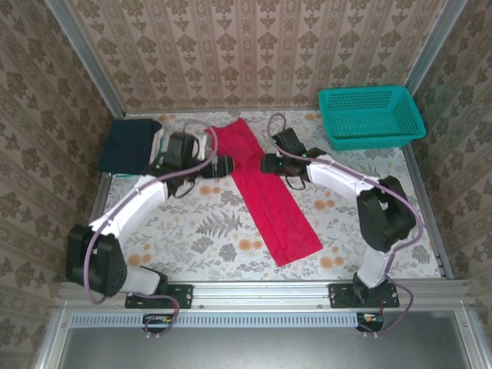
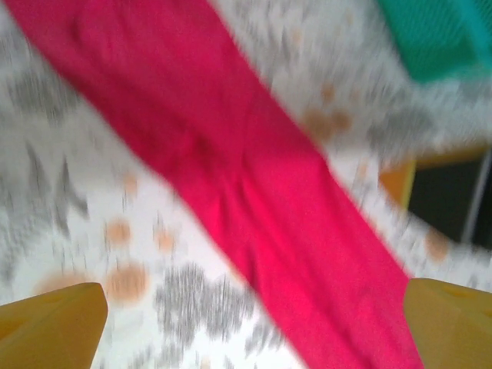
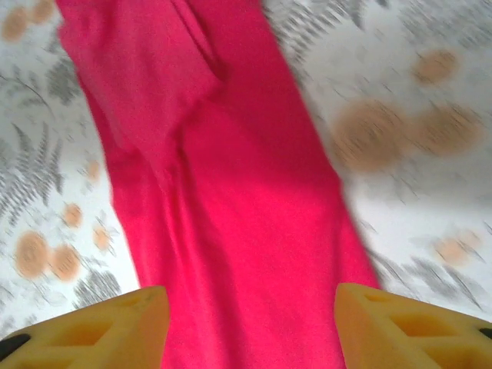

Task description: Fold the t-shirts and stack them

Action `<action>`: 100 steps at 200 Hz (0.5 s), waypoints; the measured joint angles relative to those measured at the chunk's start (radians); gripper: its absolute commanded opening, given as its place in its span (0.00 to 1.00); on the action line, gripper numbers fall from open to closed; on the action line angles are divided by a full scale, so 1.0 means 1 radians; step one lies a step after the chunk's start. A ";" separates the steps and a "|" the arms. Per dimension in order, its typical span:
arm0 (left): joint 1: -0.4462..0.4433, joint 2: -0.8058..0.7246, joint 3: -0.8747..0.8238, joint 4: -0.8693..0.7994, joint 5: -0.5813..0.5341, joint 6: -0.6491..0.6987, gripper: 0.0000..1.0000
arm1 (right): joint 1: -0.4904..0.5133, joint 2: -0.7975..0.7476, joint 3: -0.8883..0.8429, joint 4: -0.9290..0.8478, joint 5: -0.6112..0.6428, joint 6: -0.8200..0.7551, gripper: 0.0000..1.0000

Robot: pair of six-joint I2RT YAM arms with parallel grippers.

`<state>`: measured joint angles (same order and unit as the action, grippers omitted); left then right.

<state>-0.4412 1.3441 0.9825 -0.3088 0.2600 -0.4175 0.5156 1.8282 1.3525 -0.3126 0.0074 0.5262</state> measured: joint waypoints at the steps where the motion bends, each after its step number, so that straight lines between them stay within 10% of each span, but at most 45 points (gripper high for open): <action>1: -0.002 -0.004 -0.006 0.000 0.000 -0.002 1.00 | 0.001 0.004 0.004 0.000 -0.001 0.000 0.58; 100: -0.082 -0.336 -0.355 0.026 -0.114 -0.171 1.00 | 0.037 0.584 0.653 -0.032 -0.111 0.061 0.63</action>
<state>-0.5232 1.0084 0.6277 -0.2825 0.1463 -0.5880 0.5526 2.4123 2.0056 -0.3447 -0.1032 0.5873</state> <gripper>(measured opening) 0.997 0.615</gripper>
